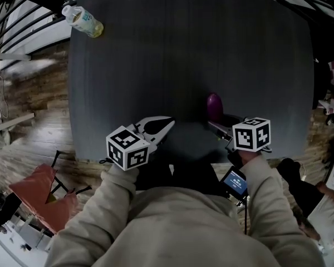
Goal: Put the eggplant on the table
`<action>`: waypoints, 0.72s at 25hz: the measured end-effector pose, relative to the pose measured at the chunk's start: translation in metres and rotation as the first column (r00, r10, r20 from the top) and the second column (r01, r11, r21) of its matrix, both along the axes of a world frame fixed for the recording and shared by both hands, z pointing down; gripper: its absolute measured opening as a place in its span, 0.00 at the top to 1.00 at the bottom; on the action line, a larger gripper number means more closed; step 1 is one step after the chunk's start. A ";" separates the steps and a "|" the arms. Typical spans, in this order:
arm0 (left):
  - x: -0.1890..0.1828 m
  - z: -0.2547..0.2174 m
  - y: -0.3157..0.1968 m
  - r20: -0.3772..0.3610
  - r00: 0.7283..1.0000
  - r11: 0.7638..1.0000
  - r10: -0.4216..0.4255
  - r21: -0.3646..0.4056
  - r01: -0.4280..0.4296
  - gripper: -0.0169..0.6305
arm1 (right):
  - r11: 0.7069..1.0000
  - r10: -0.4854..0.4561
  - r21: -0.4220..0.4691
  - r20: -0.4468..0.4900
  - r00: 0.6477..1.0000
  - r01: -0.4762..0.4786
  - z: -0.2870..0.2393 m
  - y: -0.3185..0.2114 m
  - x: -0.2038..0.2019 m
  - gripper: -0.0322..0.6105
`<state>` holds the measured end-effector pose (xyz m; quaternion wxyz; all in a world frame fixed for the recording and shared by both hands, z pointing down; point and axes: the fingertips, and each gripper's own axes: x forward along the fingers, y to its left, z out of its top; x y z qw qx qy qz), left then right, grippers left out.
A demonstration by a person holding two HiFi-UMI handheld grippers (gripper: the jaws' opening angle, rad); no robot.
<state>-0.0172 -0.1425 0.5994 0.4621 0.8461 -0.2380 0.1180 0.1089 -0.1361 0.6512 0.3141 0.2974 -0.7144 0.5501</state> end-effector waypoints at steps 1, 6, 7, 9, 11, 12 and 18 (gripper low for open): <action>-0.002 0.001 0.001 0.001 1.000 1.000 -0.002 -0.003 0.002 0.97 | 1.000 0.001 -0.003 -0.004 1.000 -0.001 0.002 0.001 -0.001 0.63; -0.005 0.004 0.007 -0.001 1.000 1.000 -0.012 -0.015 0.012 0.97 | 1.000 -0.010 -0.014 -0.027 1.000 0.009 0.009 0.006 0.000 0.63; -0.006 0.006 0.009 -0.001 1.000 1.000 -0.014 -0.019 0.013 0.97 | 1.000 -0.012 -0.018 -0.030 0.999 0.012 0.010 0.008 0.000 0.63; -0.007 0.008 0.011 -0.002 1.000 1.000 -0.014 -0.025 0.014 0.97 | 1.000 -0.013 -0.024 -0.034 0.999 0.013 0.012 0.009 0.000 0.63; -0.008 0.009 0.013 -0.002 1.000 0.999 -0.015 -0.030 0.015 0.97 | 1.000 -0.010 -0.027 -0.036 0.999 0.009 0.014 0.009 0.001 0.63; -0.008 0.010 0.014 -0.001 1.000 0.999 -0.015 -0.032 0.015 0.97 | 1.000 -0.008 -0.028 -0.036 0.999 0.007 0.015 0.009 0.001 0.63; -0.010 0.005 0.014 -0.001 1.000 1.000 -0.007 -0.018 0.007 0.97 | 1.000 -0.004 -0.030 -0.046 0.999 0.002 0.019 0.006 0.001 0.63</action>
